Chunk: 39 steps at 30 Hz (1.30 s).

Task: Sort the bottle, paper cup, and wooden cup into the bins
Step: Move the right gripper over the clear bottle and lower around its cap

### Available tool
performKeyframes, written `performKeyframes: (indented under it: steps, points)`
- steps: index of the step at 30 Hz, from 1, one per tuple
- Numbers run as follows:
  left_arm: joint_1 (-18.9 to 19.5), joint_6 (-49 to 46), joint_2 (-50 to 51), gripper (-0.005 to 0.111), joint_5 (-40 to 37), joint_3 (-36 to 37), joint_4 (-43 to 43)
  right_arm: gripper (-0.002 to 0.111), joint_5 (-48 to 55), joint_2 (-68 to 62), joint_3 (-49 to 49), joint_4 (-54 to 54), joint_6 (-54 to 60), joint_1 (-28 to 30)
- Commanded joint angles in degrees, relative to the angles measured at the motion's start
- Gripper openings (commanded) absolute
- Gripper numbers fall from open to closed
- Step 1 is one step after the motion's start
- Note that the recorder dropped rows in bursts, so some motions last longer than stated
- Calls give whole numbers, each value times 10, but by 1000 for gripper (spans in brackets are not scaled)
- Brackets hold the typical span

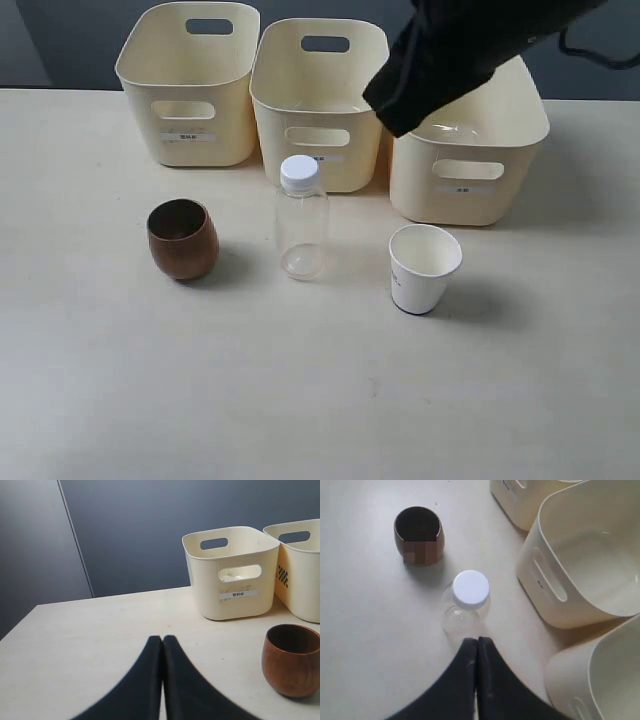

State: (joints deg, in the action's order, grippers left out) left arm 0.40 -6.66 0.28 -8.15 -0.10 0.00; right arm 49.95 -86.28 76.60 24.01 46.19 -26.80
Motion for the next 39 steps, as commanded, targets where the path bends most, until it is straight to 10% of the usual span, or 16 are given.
performKeyframes:
  steps: [1,8,18,39]
  points:
    - [0,1,-3,0,4,1,0,-1,-32,-32,3,-5,12,-19]
    - [0,1,-3,0,4,1,0,9,-74,-71,3,0,20,-37]
    - [0,1,-3,0,4,1,0,79,-156,-106,3,52,19,-37]
    - [0,1,-3,0,4,1,0,80,-163,-182,3,139,62,-37]
